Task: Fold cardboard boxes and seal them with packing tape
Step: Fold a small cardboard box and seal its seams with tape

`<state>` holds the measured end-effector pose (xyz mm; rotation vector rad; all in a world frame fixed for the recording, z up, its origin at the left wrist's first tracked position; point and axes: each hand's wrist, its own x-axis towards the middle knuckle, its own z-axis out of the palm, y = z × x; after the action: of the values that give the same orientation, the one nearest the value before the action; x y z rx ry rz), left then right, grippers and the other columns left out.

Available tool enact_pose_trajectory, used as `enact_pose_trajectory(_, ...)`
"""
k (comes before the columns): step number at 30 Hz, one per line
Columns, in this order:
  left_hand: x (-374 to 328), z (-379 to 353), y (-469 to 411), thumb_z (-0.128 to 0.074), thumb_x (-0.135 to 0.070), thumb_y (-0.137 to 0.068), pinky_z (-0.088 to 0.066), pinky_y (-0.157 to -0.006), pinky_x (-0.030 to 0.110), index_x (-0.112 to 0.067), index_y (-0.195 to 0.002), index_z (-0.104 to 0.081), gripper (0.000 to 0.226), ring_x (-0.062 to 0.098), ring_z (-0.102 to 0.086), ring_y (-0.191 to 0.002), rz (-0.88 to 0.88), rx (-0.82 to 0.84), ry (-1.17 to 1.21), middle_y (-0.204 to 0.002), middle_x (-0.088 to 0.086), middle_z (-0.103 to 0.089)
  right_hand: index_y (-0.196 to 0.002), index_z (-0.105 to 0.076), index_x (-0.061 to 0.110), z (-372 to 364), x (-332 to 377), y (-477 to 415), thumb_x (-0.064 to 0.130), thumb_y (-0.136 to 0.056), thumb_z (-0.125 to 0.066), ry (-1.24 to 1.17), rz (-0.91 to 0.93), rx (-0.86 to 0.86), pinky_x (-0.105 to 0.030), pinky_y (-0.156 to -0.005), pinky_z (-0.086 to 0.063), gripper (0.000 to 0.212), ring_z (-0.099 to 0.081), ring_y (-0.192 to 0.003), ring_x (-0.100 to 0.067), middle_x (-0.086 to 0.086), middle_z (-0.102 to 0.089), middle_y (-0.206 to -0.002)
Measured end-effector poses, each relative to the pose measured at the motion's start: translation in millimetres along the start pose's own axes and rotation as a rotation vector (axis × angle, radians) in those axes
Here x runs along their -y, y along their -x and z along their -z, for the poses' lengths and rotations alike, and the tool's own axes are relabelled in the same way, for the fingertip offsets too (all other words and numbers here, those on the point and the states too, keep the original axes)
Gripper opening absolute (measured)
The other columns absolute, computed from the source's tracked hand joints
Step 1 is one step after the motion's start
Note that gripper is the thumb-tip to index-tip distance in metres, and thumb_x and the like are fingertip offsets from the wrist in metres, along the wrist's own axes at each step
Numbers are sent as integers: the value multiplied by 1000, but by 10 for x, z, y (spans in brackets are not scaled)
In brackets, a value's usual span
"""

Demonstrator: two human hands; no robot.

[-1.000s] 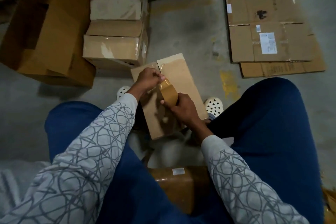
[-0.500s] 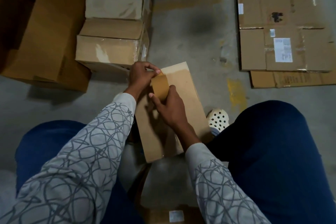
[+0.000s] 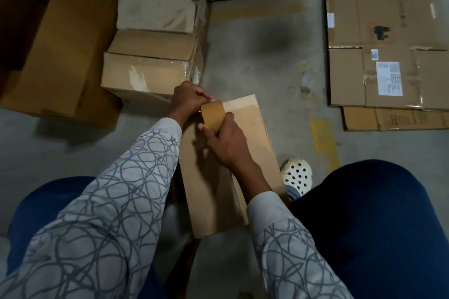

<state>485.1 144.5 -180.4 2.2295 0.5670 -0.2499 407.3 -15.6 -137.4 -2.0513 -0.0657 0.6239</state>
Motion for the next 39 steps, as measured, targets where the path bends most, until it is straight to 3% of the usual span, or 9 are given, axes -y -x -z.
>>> enact_pose_trajectory(6,-36,52,-13,-89,-23,-72,-49,-84,19,-17,-90,-82,21,9,-66,-85,183,-20,-34,-87,-8,-71,-125,-40,10,2,36,41,47,-98,-60,-3,-23,27,-29,-76,-36,50,-58,-102,-27,-14,-58,-123)
enact_pose_trajectory(11,140,-116,186,-84,-10,-75,-60,-87,38,-22,-67,-77,16,17,-73,-79,142,-115,277,-80,3,-77,-123,-41,10,-25,13,41,48,-97,-62,-8,-35,12,-32,-77,-40,51,-60,-105,-32,-14,-60,-119)
enact_pose_trajectory(14,142,-88,220,-82,-16,-83,-56,-91,40,-14,-81,-81,3,20,-70,-80,158,32,495,-87,11,-78,-122,-40,11,-24,1,50,49,-97,-62,-12,-38,11,-31,-76,-38,50,-59,-100,-26,-12,-59,-117)
enact_pose_trajectory(15,108,-48,215,-82,-19,-83,-56,-92,40,-8,-89,-81,12,22,-70,-81,177,95,511,-90,14,-78,-122,-40,11,-23,1,50,49,-97,-61,-12,-42,15,-31,-75,-37,50,-57,-98,-24,-12,-59,-116)
enact_pose_trajectory(21,126,59,150,-81,-24,-84,-54,-85,26,-6,-109,-78,31,15,-70,-87,174,249,289,-90,-1,-76,-118,-42,14,-25,26,100,50,-96,-62,-17,-49,-8,-29,-73,-36,46,-57,-94,-22,-2,-54,-105)
enact_pose_trajectory(26,147,20,165,-85,-34,-81,-54,-82,21,-10,-102,-80,33,3,-69,-73,155,241,259,-86,-2,-78,-108,-42,20,-26,54,331,53,-96,-61,17,-89,-56,-31,-74,-42,39,-59,-92,-22,-4,-62,-105)
enact_pose_trajectory(29,174,-31,170,-84,-36,-81,-56,-85,25,-13,-95,-82,27,7,-71,-77,143,194,252,-83,-4,-78,-110,-43,23,-87,10,557,61,-95,-54,147,-137,-95,-46,-86,-52,43,-64,-97,-30,-7,-66,-110)
enact_pose_trajectory(34,198,-90,223,-82,-33,-84,-57,-87,29,-28,-74,-79,12,11,-74,-78,77,154,263,-76,-8,-77,-111,-46,18,-35,-23,849,66,-96,-46,340,-218,-95,-47,-91,-49,50,-64,-96,-35,-10,-68,-110)
enact_pose_trajectory(39,229,-112,258,-77,-47,-82,-60,-89,38,-33,-76,-80,15,9,-74,-78,31,100,185,-75,-11,-77,-142,-24,24,-34,-115,1263,64,-96,-47,315,-251,-194,-43,-82,-53,65,-66,-82,-29,-1,-65,-91)
